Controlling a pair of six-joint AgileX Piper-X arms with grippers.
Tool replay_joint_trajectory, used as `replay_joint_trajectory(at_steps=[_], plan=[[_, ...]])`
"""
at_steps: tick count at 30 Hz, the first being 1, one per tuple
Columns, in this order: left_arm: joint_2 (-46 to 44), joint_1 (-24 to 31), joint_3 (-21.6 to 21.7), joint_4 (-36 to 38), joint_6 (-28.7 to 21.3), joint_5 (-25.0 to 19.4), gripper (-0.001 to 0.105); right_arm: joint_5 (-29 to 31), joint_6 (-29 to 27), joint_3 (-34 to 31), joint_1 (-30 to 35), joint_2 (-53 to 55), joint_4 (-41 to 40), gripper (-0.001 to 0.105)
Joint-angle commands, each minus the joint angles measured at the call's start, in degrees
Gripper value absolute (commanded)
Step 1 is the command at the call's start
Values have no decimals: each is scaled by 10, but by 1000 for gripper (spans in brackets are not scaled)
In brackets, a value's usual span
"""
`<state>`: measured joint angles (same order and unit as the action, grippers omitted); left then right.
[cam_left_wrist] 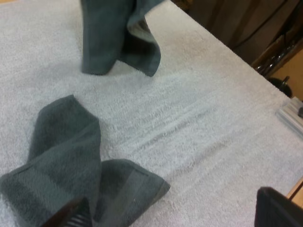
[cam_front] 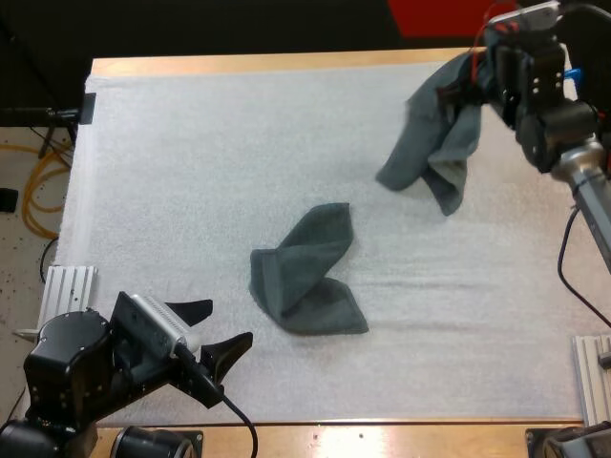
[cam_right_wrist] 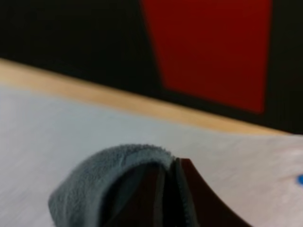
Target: Pick towel from pile fold and stack
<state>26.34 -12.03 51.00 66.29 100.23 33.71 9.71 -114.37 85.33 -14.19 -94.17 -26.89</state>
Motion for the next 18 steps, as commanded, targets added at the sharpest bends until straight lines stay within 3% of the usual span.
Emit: replay_joint_trajectory(at_steps=[1,8,15,18], plan=[[-4,-3,2,-6,-2,-6,68,7,-3,6,11,-4,41,0],[-4,-3,2,-6,-2,-6,68,60,-3,6,59,-46,230,0],[-3,-3,2,-6,-2,-6,68,67,-3,6,63,-68,237,1],[-3,-3,2,-6,-2,-6,68,61,-2,6,63,-75,199,13]])
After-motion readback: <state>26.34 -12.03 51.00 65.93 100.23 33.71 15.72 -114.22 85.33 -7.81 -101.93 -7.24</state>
